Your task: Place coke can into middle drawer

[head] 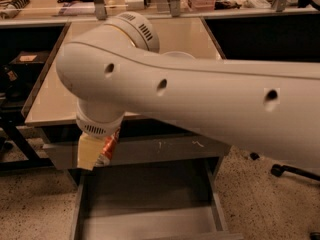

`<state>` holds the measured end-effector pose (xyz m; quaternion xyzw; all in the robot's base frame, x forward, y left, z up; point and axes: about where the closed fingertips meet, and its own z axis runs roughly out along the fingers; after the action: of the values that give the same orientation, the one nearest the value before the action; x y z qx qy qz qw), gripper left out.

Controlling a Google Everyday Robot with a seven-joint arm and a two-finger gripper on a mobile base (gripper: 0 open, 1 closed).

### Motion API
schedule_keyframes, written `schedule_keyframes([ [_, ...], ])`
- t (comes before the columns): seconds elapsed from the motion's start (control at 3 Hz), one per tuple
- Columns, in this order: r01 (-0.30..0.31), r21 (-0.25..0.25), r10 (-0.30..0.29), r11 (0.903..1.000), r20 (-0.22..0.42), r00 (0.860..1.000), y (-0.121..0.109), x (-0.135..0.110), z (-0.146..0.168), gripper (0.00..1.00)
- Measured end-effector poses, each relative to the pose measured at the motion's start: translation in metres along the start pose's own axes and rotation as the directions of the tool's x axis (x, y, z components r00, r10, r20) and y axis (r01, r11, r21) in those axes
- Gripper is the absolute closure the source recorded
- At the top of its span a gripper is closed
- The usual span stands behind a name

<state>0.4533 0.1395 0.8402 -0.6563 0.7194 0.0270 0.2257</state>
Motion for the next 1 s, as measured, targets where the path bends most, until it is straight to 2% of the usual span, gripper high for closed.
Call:
schedule_keyframes([
  [0.33,-0.064,0.057,0.065,0.9963,-0.008,0.998,0.0314,0.0100,-0.0025,1.00],
  [1.0,-0.096,0.056,0.097,0.9938,-0.012,0.995,0.0335,0.0147,0.0021,1.00],
])
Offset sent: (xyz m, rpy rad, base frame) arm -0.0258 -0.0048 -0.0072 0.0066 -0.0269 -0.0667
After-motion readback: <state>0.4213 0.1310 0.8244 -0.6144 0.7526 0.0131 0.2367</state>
